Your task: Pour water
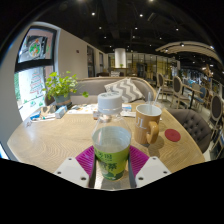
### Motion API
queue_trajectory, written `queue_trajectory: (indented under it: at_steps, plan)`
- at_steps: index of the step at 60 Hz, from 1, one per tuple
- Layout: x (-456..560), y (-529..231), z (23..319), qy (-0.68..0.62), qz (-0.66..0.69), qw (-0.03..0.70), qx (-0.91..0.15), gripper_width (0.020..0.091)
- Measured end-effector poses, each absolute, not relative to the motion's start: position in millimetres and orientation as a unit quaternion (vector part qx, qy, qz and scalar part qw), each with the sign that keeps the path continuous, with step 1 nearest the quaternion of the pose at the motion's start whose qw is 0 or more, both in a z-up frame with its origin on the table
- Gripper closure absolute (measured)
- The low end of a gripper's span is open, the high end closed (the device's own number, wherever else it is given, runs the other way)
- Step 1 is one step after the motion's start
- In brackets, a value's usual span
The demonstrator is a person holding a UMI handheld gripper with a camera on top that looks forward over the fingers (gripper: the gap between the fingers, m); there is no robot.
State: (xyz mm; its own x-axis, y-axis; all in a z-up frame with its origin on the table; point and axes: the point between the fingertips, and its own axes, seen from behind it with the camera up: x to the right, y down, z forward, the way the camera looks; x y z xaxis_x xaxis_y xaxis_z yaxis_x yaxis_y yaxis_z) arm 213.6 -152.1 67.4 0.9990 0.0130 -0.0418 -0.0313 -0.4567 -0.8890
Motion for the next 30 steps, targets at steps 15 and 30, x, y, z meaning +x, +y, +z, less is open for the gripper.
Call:
queue_trajectory:
  at_steps: [15, 30]
  plan:
    - [208, -153, 73, -0.019, 0.012, 0.499, -0.867, 0.0717]
    - [167, -119, 160, 0.062, 0.149, 0.520, -0.839, 0.0718]
